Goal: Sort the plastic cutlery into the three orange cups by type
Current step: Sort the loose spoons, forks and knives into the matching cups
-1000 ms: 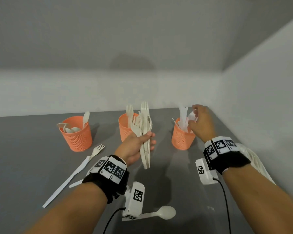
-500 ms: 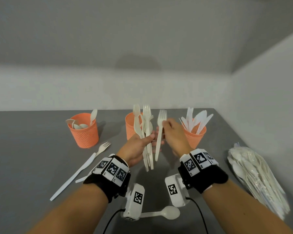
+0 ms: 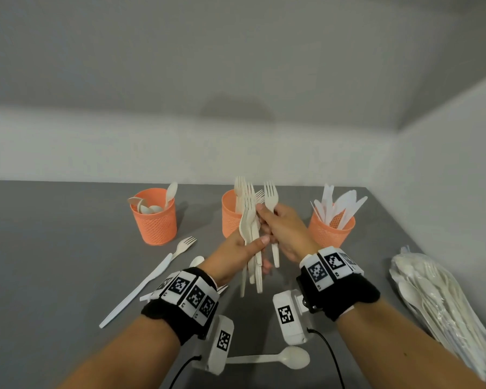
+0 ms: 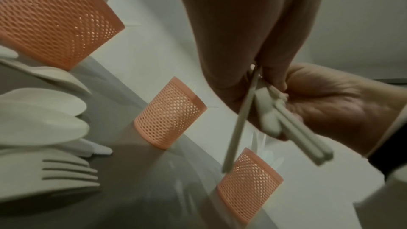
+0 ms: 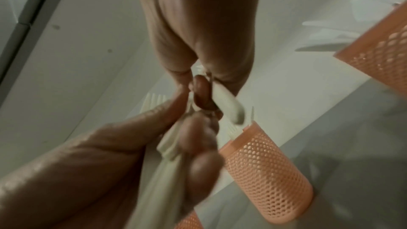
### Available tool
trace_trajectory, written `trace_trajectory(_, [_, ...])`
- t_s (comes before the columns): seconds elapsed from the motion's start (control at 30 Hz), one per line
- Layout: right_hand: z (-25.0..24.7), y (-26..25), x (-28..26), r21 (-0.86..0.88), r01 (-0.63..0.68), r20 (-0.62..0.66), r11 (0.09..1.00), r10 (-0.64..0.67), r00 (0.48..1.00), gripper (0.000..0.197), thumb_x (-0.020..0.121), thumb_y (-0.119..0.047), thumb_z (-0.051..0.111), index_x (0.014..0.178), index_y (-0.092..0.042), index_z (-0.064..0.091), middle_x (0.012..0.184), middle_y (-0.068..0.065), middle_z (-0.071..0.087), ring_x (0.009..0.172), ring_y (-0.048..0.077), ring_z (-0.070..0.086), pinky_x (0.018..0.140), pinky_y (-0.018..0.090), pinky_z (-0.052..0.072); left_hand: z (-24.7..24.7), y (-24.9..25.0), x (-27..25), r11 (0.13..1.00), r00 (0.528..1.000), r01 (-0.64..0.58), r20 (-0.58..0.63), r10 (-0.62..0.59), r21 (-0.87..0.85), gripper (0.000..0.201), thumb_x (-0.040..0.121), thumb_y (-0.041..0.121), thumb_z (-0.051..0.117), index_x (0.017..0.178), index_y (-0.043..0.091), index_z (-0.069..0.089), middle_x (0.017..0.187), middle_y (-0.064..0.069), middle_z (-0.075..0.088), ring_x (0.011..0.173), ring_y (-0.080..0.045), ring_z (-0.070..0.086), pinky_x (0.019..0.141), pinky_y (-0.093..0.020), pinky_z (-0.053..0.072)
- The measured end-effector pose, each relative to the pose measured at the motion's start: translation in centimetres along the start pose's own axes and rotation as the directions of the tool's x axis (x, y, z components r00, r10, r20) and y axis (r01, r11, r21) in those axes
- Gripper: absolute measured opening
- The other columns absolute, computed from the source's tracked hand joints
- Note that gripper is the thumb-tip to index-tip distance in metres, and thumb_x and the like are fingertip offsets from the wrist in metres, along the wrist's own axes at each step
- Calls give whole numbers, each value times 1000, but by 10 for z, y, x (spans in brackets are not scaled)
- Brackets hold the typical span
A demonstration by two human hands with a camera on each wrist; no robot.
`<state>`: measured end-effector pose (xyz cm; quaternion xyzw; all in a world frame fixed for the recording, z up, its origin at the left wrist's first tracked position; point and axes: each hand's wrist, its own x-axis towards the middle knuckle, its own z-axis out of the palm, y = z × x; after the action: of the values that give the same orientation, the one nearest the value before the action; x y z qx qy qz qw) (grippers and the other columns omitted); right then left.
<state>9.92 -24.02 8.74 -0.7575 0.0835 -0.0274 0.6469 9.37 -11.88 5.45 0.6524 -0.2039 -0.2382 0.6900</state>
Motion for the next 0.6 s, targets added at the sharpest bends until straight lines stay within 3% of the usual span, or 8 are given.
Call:
trace_trajectory(0.07, [3, 0, -3, 26, 16, 35, 1000, -17, 999, 19, 94, -19, 51, 99, -3, 59, 68, 4, 58, 54, 8, 56, 49, 18, 47, -1, 0, 0, 1000, 999, 9, -44, -10, -26, 27, 98, 14, 41, 118, -4, 47, 53, 8, 65, 46, -7, 56, 51, -20, 50])
trace_trajectory(0.13, [3, 0, -5, 4, 35, 58, 999, -35, 998, 15, 88, -16, 60, 99, -5, 60, 73, 2, 62, 61, 8, 61, 53, 18, 50, -3, 0, 0, 999, 998, 17, -64, -20, -45, 33, 98, 14, 42, 122, -8, 43, 48, 8, 61, 44, -4, 51, 48, -18, 46])
trace_trajectory(0.23, [6, 0, -6, -63, 79, 57, 995, -75, 996, 5, 83, -13, 65, 88, -13, 63, 69, -4, 64, 61, 5, 62, 56, 17, 50, -9, -3, 0, 999, 997, 8, -78, -12, -46, 16, 96, 12, 45, 110, 6, 48, 49, 9, 57, 45, -3, 47, 48, -17, 43])
trace_trajectory(0.37, [10, 1, -5, -175, 84, 9, 981, -84, 996, 18, 86, -5, 48, 87, 9, 59, 63, 10, 53, 51, 11, 49, 44, 13, 40, -13, -6, 2, 996, 994, 2, -107, -11, -85, 13, 97, 19, 43, 99, 12, 53, 61, 7, 54, 48, -6, 45, 48, -18, 39])
trace_trajectory(0.5, [13, -2, -11, -13, 29, 94, 999, -28, 995, 21, 93, -7, 41, 79, -1, 55, 53, 4, 44, 41, 5, 44, 42, 11, 40, -16, -4, 3, 982, 987, 1, -155, -31, -188, 27, 98, 21, 40, 85, 7, 59, 57, 2, 58, 46, -7, 48, 46, -18, 40])
trace_trajectory(0.6, [13, -2, -9, 90, 35, 39, 995, -38, 998, 23, 93, -10, 39, 77, -5, 53, 61, 7, 54, 51, 12, 53, 52, 19, 47, -18, -1, 6, 963, 976, 21, -203, -78, -268, 23, 98, 15, 42, 100, 7, 63, 69, 1, 67, 51, -7, 57, 47, -20, 47])
